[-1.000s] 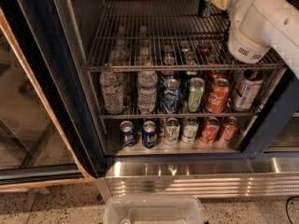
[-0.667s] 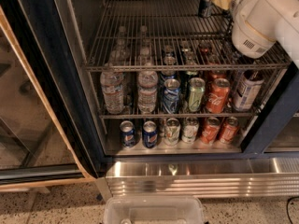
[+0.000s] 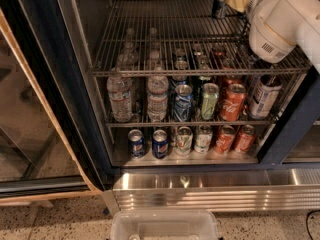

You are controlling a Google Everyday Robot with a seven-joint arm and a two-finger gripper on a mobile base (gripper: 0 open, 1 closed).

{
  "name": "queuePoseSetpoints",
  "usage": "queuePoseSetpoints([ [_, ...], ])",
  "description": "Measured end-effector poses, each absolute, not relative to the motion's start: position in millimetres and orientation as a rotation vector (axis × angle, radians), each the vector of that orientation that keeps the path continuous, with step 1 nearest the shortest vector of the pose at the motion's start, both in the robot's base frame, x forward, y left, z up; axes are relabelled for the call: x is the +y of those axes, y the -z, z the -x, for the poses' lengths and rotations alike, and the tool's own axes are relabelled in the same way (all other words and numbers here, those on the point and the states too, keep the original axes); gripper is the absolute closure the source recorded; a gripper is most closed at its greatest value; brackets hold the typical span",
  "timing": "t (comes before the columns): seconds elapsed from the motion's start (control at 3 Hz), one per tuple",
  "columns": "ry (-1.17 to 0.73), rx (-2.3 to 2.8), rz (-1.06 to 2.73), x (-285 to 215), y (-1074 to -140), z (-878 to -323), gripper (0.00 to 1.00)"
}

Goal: Pick redbull can from top shelf of fridge

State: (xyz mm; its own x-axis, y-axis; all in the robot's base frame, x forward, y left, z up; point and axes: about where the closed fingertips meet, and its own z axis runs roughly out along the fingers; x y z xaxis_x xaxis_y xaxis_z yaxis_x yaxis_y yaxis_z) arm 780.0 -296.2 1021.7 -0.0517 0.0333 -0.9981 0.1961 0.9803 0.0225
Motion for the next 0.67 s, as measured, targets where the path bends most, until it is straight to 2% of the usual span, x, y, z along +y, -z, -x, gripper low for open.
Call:
queuePoseSetpoints([
  [0.67, 0.081, 1.503, -0.21, -294, -1030, -819, 0.0],
])
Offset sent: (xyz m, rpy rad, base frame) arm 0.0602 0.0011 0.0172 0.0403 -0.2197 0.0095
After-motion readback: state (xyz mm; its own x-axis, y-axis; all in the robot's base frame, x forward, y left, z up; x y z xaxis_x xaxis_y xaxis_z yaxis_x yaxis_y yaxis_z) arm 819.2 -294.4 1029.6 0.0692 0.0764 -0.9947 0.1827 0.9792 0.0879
